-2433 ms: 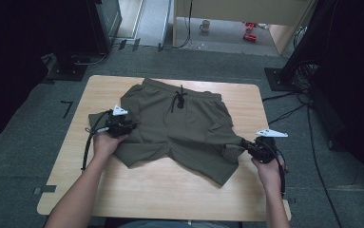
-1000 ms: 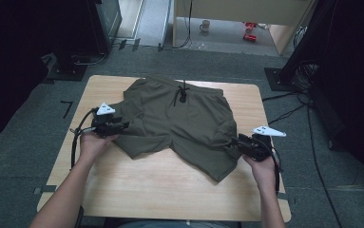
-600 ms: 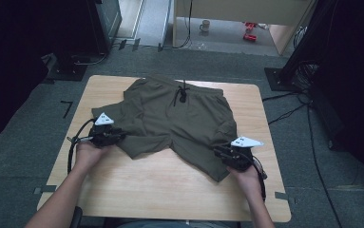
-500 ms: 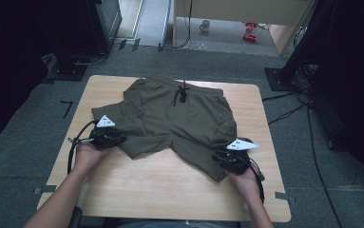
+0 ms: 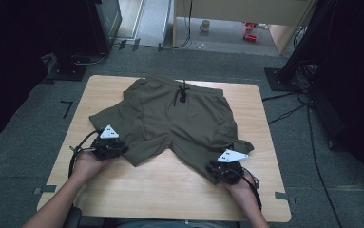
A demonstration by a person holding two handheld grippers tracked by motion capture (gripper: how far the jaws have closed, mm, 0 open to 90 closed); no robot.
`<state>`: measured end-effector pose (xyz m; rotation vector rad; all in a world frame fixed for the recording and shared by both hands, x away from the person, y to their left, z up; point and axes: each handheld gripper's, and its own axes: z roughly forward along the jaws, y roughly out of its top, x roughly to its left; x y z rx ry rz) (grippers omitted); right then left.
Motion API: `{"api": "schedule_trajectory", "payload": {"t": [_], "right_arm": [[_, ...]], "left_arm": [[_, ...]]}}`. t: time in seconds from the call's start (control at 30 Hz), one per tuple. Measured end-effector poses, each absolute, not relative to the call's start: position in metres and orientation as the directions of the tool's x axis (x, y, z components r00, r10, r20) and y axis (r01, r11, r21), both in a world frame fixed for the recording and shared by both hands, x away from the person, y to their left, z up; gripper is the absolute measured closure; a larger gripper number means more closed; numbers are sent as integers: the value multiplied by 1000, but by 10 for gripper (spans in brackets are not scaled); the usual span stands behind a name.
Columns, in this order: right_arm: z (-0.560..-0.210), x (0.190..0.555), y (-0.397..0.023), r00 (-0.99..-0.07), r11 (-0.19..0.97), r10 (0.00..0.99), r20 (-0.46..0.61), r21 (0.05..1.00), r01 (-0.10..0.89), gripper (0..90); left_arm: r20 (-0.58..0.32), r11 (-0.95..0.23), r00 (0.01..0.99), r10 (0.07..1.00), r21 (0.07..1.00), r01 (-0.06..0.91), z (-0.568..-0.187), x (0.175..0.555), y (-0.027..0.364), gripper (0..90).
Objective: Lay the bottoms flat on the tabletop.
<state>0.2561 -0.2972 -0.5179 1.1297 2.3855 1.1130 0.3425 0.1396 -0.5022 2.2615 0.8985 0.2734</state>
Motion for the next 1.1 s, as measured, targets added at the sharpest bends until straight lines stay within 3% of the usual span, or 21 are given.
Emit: {"api": "schedule_trajectory", "payload": {"t": [0.4, 0.87, 1.1], "right_arm": [[-519, 243, -260, -719, 450, 693, 52, 748, 488, 697], [-521, 247, -224, -755, 455, 653, 61, 765, 456, 679], [-513, 249, -222, -740, 444, 669, 65, 763, 469, 625]], "left_arm": [[-107, -576, 800, 591, 638, 511, -500, 312, 119, 675], [-169, -578, 833, 526, 648, 497, -502, 308, 90, 650], [-136, -555, 839, 526, 693, 460, -489, 301, 98, 590]]}}
